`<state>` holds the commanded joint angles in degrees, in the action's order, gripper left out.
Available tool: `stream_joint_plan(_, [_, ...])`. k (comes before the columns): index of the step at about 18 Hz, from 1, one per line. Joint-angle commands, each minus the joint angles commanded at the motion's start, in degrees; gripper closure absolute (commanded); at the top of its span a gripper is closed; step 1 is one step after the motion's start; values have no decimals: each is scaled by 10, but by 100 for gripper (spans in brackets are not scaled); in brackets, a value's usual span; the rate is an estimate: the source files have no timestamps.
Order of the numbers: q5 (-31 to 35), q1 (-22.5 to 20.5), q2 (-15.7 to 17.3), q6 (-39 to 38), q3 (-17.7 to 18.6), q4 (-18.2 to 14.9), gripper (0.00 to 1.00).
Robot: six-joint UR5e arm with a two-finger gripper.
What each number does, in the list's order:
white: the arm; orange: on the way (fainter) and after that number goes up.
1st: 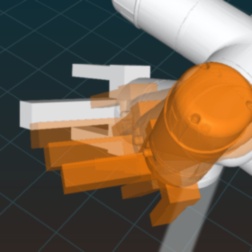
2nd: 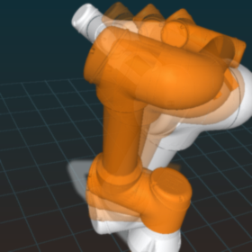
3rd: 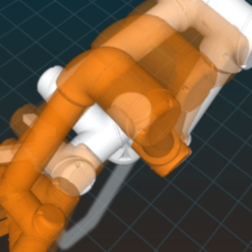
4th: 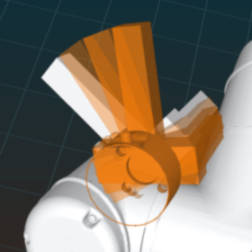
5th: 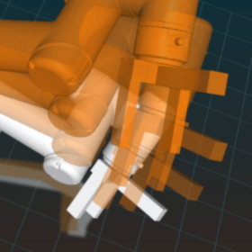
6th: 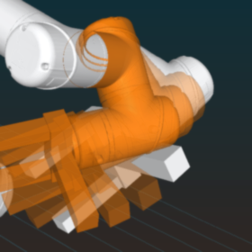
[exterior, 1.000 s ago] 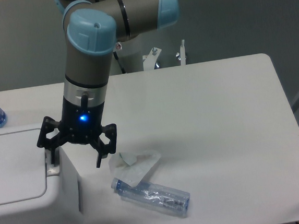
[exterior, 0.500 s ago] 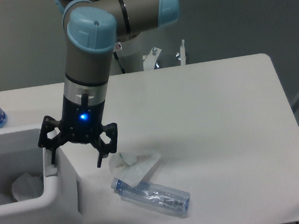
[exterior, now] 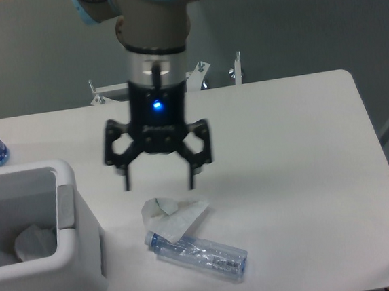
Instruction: Open the trash can
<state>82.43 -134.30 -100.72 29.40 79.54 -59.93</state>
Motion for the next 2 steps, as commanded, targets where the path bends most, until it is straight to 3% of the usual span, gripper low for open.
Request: stream_joint_plan(2, [24, 0, 3, 65, 10, -26, 0])
